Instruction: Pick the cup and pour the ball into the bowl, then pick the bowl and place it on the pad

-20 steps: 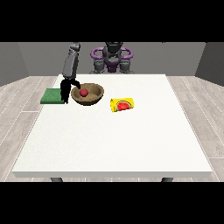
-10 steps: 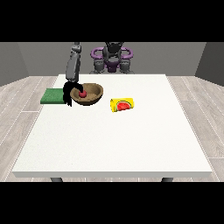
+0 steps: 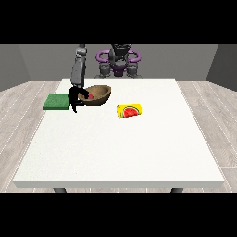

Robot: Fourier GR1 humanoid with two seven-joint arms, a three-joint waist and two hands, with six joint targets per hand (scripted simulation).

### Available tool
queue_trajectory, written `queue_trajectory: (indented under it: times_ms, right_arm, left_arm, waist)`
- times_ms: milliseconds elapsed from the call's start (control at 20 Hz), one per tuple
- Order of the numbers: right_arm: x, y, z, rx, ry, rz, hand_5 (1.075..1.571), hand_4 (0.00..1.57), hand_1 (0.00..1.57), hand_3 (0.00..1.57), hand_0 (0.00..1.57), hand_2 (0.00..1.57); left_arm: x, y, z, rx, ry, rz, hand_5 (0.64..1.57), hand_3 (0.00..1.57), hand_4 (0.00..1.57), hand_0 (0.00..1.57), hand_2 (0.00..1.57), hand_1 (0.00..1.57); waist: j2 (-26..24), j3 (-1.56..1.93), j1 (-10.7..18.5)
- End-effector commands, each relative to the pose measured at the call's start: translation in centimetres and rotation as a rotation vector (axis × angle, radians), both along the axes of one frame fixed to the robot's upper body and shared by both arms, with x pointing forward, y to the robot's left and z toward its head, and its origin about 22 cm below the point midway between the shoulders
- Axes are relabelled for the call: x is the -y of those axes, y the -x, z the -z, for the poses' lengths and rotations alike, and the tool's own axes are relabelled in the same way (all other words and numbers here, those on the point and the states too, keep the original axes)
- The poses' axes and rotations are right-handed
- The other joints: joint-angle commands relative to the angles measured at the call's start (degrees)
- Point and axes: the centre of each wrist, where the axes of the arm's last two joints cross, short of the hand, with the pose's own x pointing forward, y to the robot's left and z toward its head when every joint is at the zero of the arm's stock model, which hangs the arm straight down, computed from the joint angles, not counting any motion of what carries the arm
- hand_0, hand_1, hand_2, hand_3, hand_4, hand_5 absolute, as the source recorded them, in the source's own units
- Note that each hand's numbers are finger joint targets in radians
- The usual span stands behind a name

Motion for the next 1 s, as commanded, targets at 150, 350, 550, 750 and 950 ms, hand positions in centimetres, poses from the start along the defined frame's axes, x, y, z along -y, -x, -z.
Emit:
queue_trajectory:
  times_ms: [150, 350, 550, 750, 950]
  right_arm:
    - [7.1, 2.1, -2.4, -0.327, 0.172, 0.165, 1.546, 1.01, 1.57, 1.25, 1.57, 1.57]
    - [9.1, 1.9, -5.0, -0.379, 0.187, 0.147, 1.556, 1.03, 1.57, 1.04, 1.57, 1.57]
    - [10.8, 0.9, -8.8, -0.414, 0.223, 0.12, 1.556, 1.06, 1.57, 0.87, 1.57, 1.57]
    - [14.7, 1.2, -13.9, -0.489, 0.276, 0.092, 1.568, 1.09, 1.57, 0.68, 1.57, 1.57]
    - [14.8, -0.3, -17.3, -0.43, 0.241, 0.081, 1.564, 1.09, 1.57, 0.57, 1.57, 1.57]
  left_arm:
    - [-1.5, -0.4, 2.4, -0.061, 0.024, -0.006, 1.526, 0.0, 1.19, 0.0, 0.0, 0.0]
    - [-2.8, -0.3, 3.0, -0.1, 0.033, -0.04, 1.534, 0.0, 1.2, 0.0, 0.0, 0.0]
    - [-4.7, 0.2, 3.8, -0.12, 0.034, -0.085, 1.537, 0.0, 1.2, 0.0, 0.0, 0.0]
    - [-5.5, 0.5, 6.0, -0.162, 0.042, -0.136, 1.541, 0.0, 1.2, 0.0, 0.0, 0.0]
    - [-8.2, 1.6, 6.8, -0.138, 0.042, -0.176, 1.545, 0.0, 1.21, 0.0, 0.0, 0.0]
  waist:
    - [-1.18, 1.35, -1.2]
    - [-3.39, 1.42, -3.8]
    - [-4.28, 1.5, -5.87]
    - [-6.64, 1.73, -8.19]
    - [-5.79, 1.79, -10.26]
